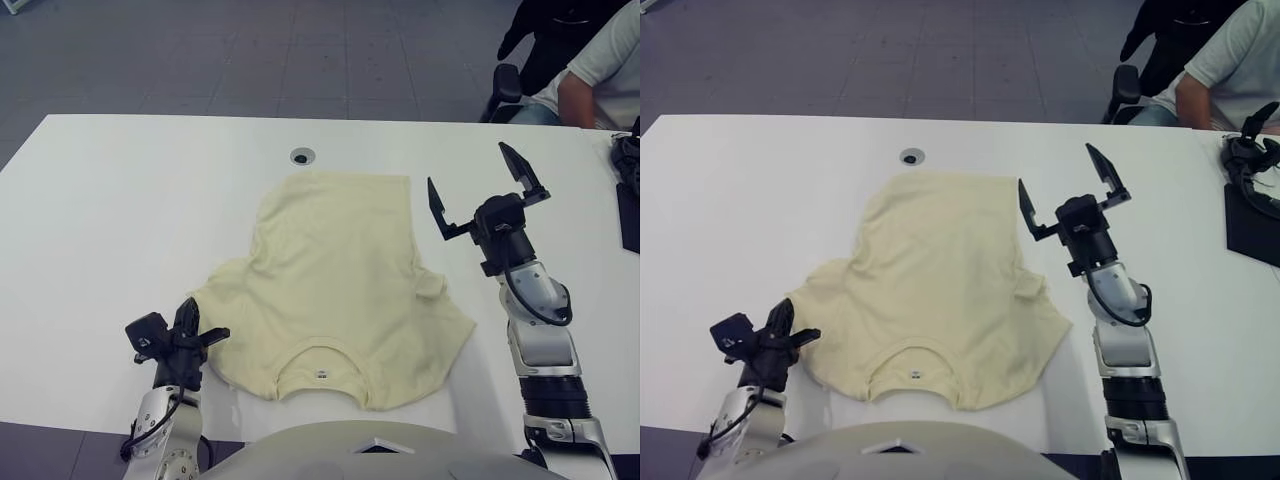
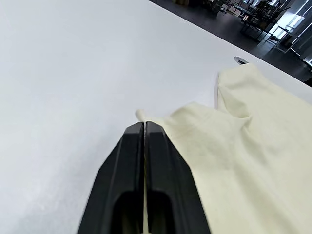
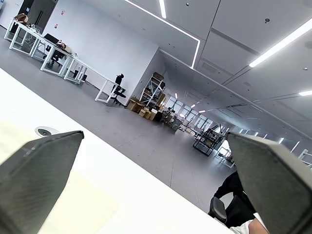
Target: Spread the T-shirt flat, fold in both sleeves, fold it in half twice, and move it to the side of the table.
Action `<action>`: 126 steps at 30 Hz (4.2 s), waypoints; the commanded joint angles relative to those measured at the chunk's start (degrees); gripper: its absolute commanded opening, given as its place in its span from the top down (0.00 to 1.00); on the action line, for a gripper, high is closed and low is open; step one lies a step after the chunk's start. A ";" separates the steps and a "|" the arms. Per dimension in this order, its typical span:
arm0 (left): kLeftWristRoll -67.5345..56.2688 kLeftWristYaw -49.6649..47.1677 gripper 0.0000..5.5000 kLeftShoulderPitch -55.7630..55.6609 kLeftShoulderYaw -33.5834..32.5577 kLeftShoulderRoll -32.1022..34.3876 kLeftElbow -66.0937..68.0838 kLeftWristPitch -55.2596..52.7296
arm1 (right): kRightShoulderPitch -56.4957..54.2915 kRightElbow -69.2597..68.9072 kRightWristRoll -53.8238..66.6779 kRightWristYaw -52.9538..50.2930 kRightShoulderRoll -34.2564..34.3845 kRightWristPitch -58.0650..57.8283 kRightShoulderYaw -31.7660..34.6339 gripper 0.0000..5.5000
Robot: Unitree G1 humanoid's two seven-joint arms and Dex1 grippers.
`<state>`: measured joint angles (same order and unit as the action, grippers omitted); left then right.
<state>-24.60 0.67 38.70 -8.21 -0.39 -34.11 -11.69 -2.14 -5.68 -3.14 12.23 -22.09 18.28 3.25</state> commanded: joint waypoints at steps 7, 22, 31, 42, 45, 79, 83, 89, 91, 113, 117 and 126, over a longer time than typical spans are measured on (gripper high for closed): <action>18.34 8.47 0.99 3.72 11.23 6.93 -0.92 13.95 | -0.24 1.11 -0.84 0.22 0.73 0.39 -0.81 0.02; 39.84 18.09 0.99 -0.30 26.39 20.58 9.81 18.12 | 0.04 2.73 -1.41 -0.09 0.87 1.61 -0.67 0.02; 37.89 19.43 0.94 -0.30 27.25 21.30 6.51 17.75 | 1.21 2.46 -0.32 1.03 0.44 1.87 -0.36 0.02; 17.25 30.95 0.59 -1.65 23.38 28.12 -5.70 8.47 | 6.77 -2.38 25.08 13.61 -2.36 -9.45 7.48 0.02; 8.35 29.25 0.51 -4.35 17.88 26.46 -9.32 5.42 | 9.96 -1.72 38.00 22.68 -6.12 -20.04 11.55 0.02; -0.23 11.92 0.02 -17.62 -7.68 16.83 -2.56 1.96 | 24.02 13.10 28.23 60.27 -23.44 -20.78 8.04 0.72; 1.87 13.32 0.02 -17.21 -6.83 17.26 -2.23 3.15 | 24.07 12.67 28.97 61.87 -23.74 -20.86 8.23 0.84; 2.37 13.85 0.02 -17.14 -6.93 16.44 -1.65 3.61 | 23.40 12.69 28.94 61.60 -23.16 -20.96 8.55 0.99; 2.23 13.93 0.02 -17.16 -6.95 16.22 -1.58 3.55 | 22.66 12.57 29.16 60.92 -22.68 -20.85 8.89 0.99; 3.20 14.08 0.02 -17.14 -6.16 15.10 -0.28 3.86 | 19.86 14.51 29.32 59.84 -21.58 -22.18 9.11 0.69; 3.28 13.96 0.02 -17.05 -5.76 14.93 -0.07 3.77 | 19.26 15.07 29.12 59.90 -21.44 -22.07 8.79 0.59; 5.05 14.11 0.02 -16.71 -4.77 14.77 1.11 4.59 | 19.31 15.12 29.10 60.59 -21.08 -21.94 8.02 0.80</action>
<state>-20.25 14.54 21.53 -13.05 14.49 -33.64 -7.42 17.11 9.03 26.37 72.43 -43.25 -3.63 11.33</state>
